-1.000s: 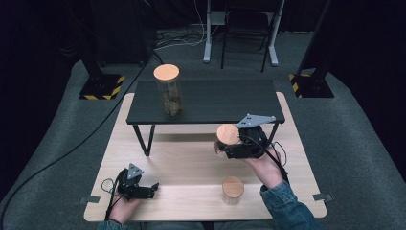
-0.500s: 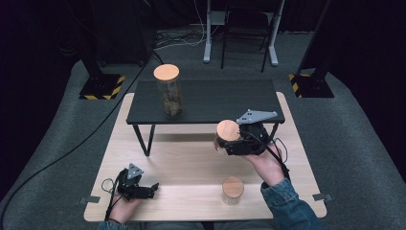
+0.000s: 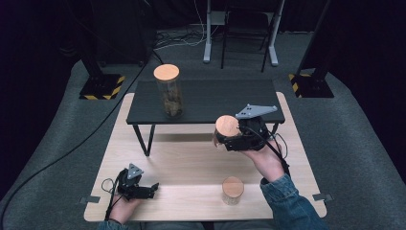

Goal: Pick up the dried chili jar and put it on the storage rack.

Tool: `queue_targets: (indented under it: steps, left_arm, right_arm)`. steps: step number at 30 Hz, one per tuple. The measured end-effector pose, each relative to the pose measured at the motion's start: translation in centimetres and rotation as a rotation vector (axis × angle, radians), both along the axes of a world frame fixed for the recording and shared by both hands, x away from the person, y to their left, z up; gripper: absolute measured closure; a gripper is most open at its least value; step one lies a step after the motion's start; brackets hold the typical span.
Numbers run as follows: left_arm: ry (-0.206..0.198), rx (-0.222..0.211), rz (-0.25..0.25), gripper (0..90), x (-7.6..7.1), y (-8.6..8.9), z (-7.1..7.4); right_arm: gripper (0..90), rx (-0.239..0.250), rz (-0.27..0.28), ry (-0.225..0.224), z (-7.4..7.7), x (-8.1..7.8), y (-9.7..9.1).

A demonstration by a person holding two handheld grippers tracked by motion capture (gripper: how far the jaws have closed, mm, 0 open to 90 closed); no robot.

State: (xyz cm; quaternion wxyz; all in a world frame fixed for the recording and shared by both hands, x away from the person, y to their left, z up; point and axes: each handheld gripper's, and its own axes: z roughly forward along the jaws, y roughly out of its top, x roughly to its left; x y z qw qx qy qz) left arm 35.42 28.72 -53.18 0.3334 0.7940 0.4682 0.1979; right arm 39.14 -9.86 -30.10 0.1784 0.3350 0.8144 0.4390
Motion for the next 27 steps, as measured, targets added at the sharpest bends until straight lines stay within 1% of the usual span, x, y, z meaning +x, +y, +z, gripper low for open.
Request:
queue_targets:
  steps: [19,24,27]
  left_arm:
    - [0.000,0.000,0.000,0.5,0.0,0.0,0.0]
    - [0.001,0.000,-0.001,0.5,0.0,0.0,0.0]
    - [0.001,-0.001,-0.003,0.5,0.0,0.0,0.0]
  right_arm:
    - [25.0,0.004,-0.007,-0.025,2.2,0.9,0.6]
    - [24.9,0.018,-0.013,-0.026,2.7,1.7,0.7]
    - [25.0,0.018,-0.020,-0.025,2.9,2.2,0.8]
